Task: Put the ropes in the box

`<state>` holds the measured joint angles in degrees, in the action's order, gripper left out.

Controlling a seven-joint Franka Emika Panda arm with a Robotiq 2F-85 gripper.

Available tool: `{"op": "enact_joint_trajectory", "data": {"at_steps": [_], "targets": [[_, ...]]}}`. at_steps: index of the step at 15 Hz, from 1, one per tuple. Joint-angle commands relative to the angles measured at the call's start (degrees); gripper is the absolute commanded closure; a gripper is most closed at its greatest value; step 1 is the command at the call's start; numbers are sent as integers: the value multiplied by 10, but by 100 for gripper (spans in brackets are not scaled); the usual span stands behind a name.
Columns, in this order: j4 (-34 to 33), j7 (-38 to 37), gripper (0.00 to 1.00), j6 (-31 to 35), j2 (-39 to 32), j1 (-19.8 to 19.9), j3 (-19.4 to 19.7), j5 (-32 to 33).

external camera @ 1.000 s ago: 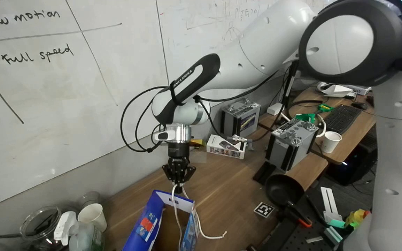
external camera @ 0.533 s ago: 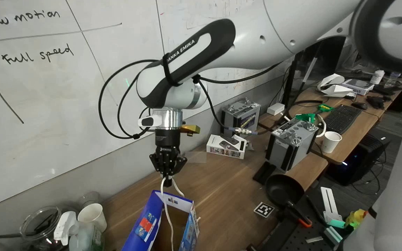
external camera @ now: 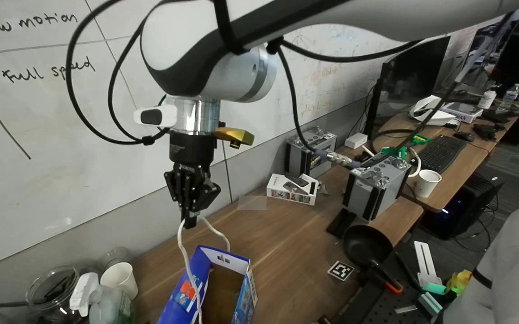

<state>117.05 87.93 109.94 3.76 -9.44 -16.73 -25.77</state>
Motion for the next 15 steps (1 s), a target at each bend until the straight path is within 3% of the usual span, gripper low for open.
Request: {"op": "enact_joint_trajectory", "data": {"at_steps": [1, 7, 15], "targets": [[30, -96, 90, 18, 91, -28, 10, 9], [34, -222, 91, 31, 153, -61, 7, 61], [6, -341, 90, 41, 148, -90, -5, 146]]}}
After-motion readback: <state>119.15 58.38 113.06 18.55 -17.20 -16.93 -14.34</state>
